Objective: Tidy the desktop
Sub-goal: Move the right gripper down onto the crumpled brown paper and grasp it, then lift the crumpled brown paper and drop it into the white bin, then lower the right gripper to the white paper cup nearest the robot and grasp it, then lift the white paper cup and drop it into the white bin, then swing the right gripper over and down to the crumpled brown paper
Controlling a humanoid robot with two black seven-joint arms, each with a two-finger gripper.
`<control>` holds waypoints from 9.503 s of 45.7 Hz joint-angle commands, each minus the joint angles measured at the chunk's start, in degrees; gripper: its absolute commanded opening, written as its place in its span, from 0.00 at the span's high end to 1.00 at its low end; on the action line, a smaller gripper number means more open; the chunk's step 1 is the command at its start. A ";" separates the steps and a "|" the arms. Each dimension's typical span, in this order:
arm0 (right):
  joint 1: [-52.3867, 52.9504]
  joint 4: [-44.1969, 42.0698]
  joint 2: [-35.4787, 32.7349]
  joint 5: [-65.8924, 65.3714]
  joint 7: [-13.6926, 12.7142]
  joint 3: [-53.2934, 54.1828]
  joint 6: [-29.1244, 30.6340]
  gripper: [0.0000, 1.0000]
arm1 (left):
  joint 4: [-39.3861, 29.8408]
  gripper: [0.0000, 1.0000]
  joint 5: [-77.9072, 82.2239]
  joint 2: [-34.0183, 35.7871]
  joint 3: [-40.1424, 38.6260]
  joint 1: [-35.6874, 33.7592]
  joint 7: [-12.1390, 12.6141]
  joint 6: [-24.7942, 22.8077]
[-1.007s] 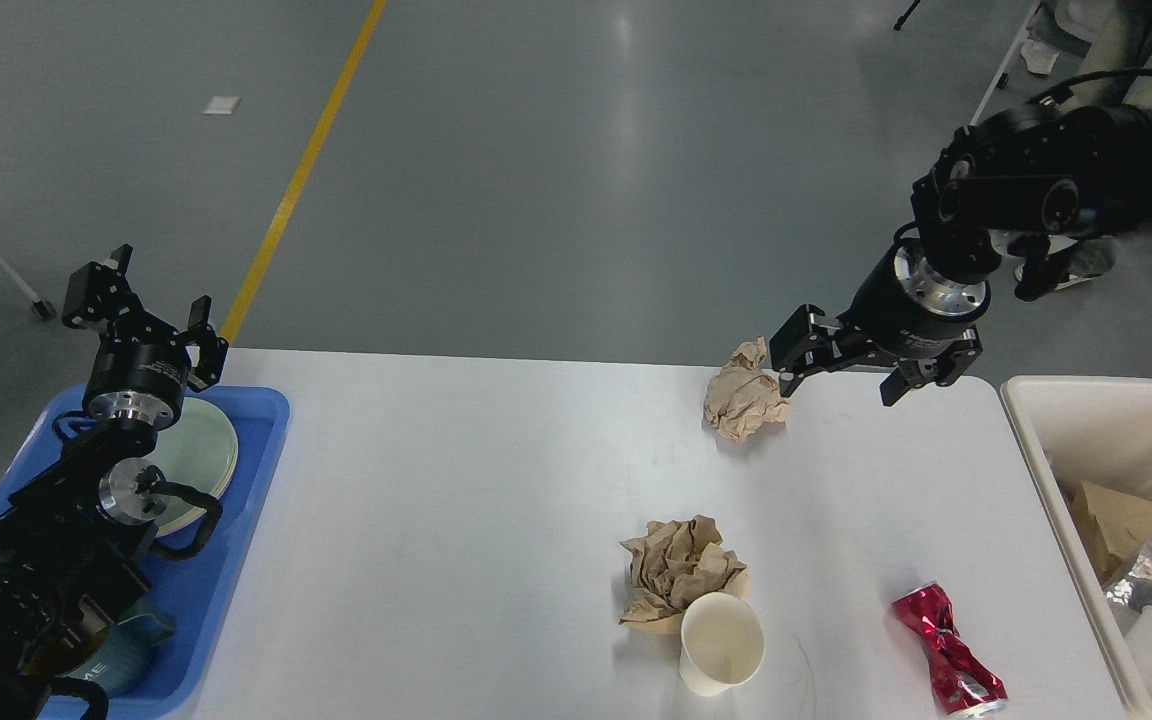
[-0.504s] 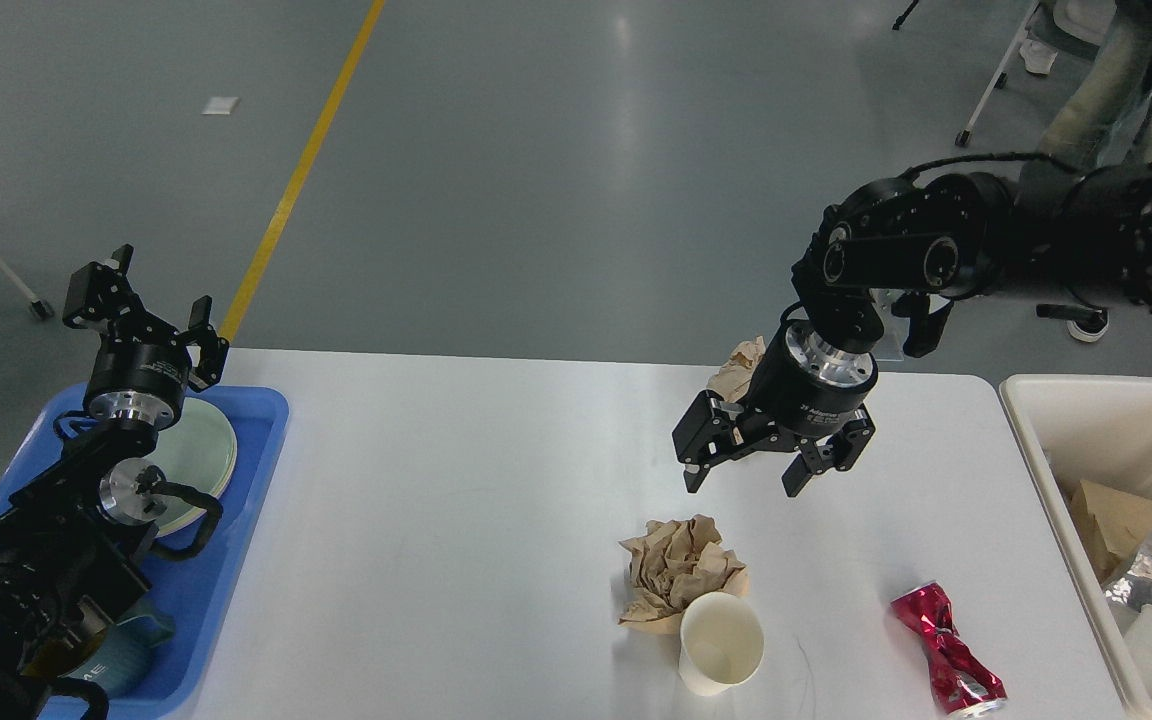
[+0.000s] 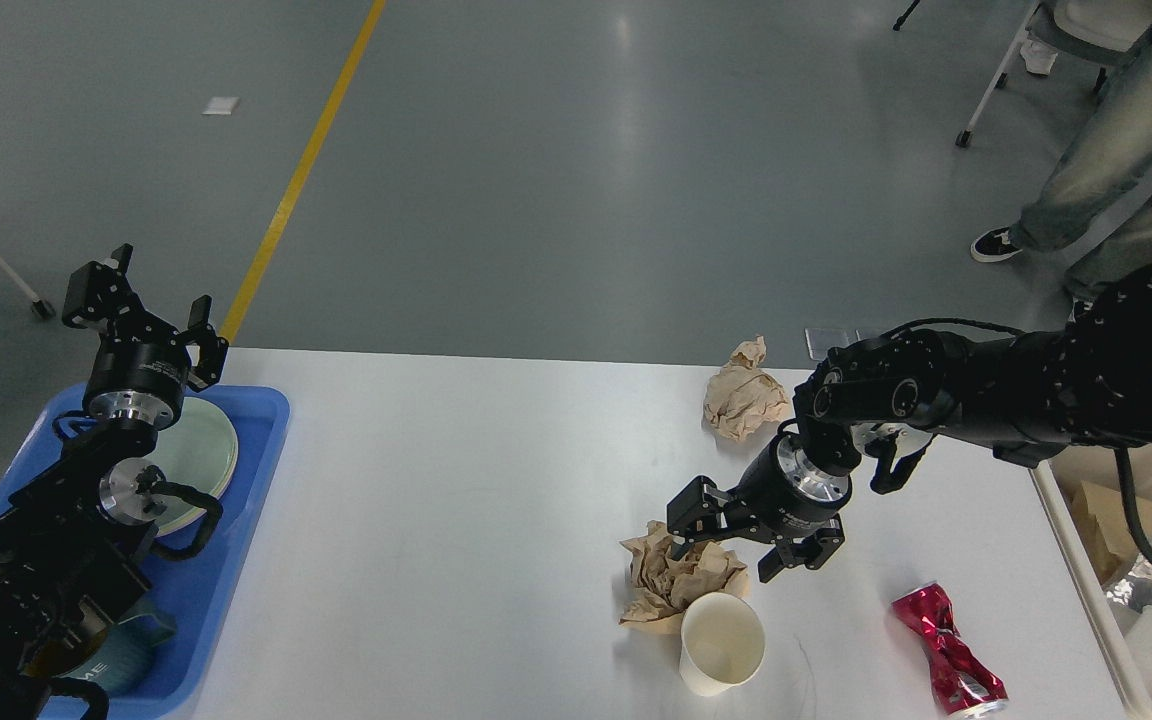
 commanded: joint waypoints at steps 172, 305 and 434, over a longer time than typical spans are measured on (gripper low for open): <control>18.23 6.54 -18.87 -8.46 0.63 -10.04 -15.62 0.00 | 0.00 0.04 0.00 0.00 0.00 -0.01 0.02 0.00; -2.42 13.57 -13.23 -7.93 -5.44 7.97 -9.61 1.00 | 0.00 0.04 0.00 0.00 0.00 -0.01 0.02 0.00; 32.11 3.63 -14.82 -2.13 -5.00 -4.77 -2.33 0.00 | 0.00 0.04 0.00 0.00 0.00 -0.01 0.02 0.00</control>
